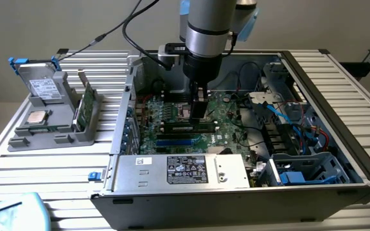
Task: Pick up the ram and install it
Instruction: 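Insert the ram into the slot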
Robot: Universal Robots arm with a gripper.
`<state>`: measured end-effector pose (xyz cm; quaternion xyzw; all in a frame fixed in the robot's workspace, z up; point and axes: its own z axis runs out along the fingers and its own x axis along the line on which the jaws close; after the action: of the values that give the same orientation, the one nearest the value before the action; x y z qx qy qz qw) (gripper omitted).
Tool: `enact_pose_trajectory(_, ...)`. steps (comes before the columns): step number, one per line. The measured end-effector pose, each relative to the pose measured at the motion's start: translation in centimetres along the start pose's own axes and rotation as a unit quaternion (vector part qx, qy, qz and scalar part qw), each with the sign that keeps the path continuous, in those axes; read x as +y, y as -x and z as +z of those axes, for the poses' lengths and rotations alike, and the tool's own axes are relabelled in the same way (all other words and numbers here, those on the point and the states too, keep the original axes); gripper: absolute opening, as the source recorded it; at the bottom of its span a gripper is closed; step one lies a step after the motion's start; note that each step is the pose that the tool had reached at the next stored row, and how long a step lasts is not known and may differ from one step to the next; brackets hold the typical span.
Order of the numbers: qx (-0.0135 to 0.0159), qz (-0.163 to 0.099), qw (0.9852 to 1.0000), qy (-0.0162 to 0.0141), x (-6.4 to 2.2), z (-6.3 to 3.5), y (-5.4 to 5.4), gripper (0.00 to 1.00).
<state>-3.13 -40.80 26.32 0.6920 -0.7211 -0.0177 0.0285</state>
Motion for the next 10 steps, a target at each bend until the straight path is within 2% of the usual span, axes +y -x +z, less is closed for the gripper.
enact_pose_trajectory(6, 0.0, 0.0, 1.0, 0.0, 0.0, 0.0, 0.0, 0.7)
enact_pose_trajectory(7, 0.0, 0.0, 1.0, 0.0, 0.0, 0.0, 0.0, 0.68)
enact_pose_trajectory(8, 0.0, 0.0, 1.0, 0.0, 0.0, 0.0, 0.0, 0.61)
enact_pose_trajectory(9, 0.0, 0.0, 1.0, 0.0, 0.0, 0.0, 0.0, 0.61)
enact_pose_trajectory(10, 0.0, 0.0, 1.0, 0.0, 0.0, 0.0, 0.0, 0.55)
